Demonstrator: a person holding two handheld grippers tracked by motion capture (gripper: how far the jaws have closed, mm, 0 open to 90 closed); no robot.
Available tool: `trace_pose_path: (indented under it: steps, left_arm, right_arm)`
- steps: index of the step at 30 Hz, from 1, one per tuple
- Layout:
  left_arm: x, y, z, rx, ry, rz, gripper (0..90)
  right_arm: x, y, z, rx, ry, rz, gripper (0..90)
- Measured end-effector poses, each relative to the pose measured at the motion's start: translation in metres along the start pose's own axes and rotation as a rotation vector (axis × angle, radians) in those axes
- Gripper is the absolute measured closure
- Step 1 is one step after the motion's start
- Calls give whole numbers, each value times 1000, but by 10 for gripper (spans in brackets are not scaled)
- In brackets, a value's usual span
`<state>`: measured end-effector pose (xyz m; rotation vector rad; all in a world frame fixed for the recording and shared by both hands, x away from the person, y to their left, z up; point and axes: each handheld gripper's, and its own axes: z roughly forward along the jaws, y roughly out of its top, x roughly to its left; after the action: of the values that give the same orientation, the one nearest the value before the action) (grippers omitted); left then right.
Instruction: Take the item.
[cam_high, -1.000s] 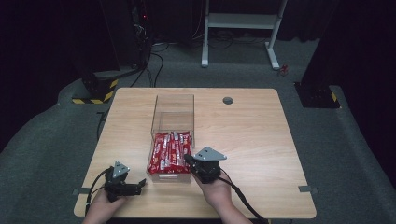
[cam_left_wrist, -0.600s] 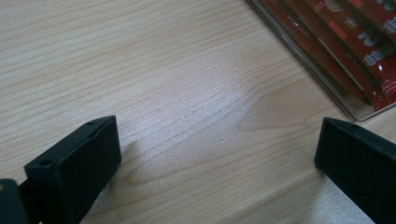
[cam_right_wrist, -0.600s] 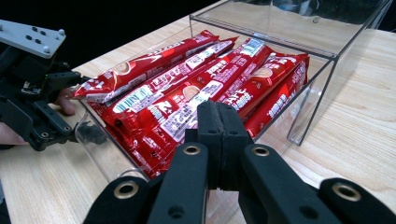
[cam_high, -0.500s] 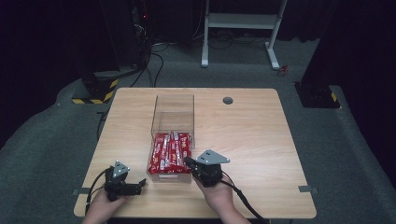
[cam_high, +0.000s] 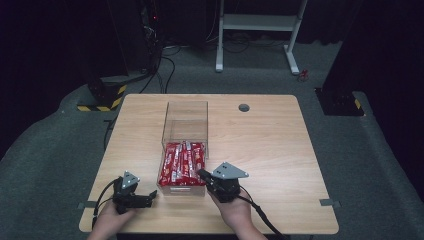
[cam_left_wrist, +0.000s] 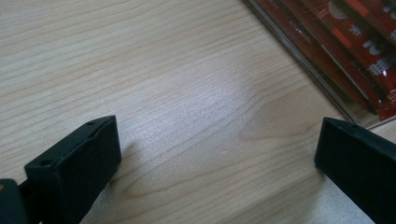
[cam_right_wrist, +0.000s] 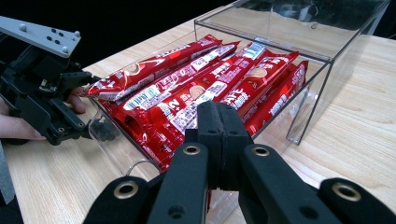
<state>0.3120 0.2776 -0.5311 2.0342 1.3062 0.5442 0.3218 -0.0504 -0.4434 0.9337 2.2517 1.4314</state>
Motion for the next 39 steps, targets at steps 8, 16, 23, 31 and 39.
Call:
trace_pose_path:
  steps: [8, 16, 23, 31, 39]
  left_arm:
    - [0, 2, 2, 1, -2, -1, 7]
    - [0, 2, 2, 1, -2, -1, 7]
    - [0, 2, 2, 1, -2, -1, 7]
    - [0, 2, 2, 1, -2, -1, 7]
    - [0, 2, 2, 0, -1, -1, 7]
  right_arm:
    - [-1, 1, -7, -18, -7, 3, 900]
    - [-2, 2, -9, -25, -3, -8, 900]
    - [-5, 3, -11, -29, -7, -13, 900]
    - [-8, 2, -13, -31, -10, -18, 900]
    - [-14, 3, -19, -42, -22, -11, 900]
